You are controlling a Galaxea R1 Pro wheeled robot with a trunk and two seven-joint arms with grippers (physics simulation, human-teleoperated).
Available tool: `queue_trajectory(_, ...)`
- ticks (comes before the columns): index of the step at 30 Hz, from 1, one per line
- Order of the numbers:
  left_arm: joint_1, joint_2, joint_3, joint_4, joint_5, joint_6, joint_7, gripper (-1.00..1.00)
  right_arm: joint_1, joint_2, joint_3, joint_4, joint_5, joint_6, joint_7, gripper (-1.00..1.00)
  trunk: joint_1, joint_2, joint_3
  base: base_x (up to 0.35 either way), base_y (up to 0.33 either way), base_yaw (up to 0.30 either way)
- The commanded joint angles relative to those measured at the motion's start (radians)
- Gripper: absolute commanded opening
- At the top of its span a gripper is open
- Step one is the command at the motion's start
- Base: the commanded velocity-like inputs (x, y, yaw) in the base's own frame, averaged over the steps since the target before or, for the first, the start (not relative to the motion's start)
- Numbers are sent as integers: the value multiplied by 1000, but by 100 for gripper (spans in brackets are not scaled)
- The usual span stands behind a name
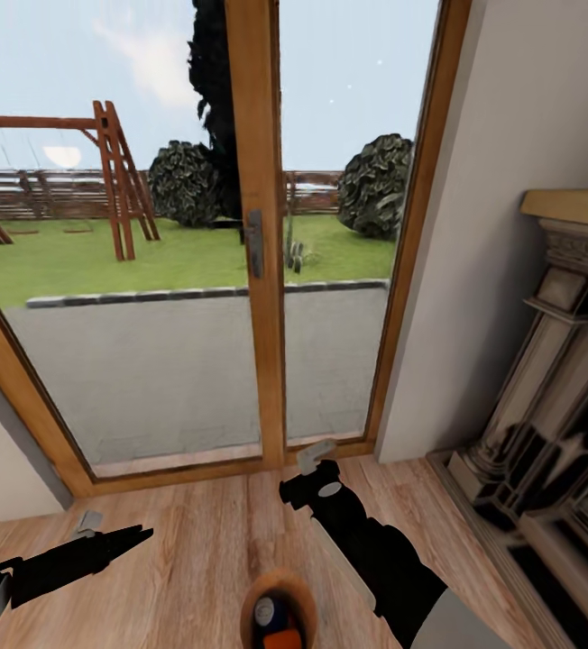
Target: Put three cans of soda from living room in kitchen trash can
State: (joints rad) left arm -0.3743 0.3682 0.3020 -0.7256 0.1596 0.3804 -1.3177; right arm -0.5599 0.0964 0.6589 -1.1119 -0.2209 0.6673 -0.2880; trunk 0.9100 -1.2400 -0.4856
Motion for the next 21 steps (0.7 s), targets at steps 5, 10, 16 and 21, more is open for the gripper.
queue_trajectory(5,0,0,0,0,0,0,0,100,0,0,1,0,0,0,0,100,0,0,8,0,0,0)
queue_trajectory(10,0,0,0,0,0,0,0,100,0,0,1,1,0,0,0,100,0,0,17,0,0,0)
queue_trajectory(16,0,-1,0,6,-1,0,1,100,0,-2,-2,10,0,-1,0,100,0,0,27,0,0,0)
queue_trajectory(21,0,-4,0,33,-2,-7,3,100,0,-30,-6,132,-2,-68,0,100,0,0,35,0,0,0)
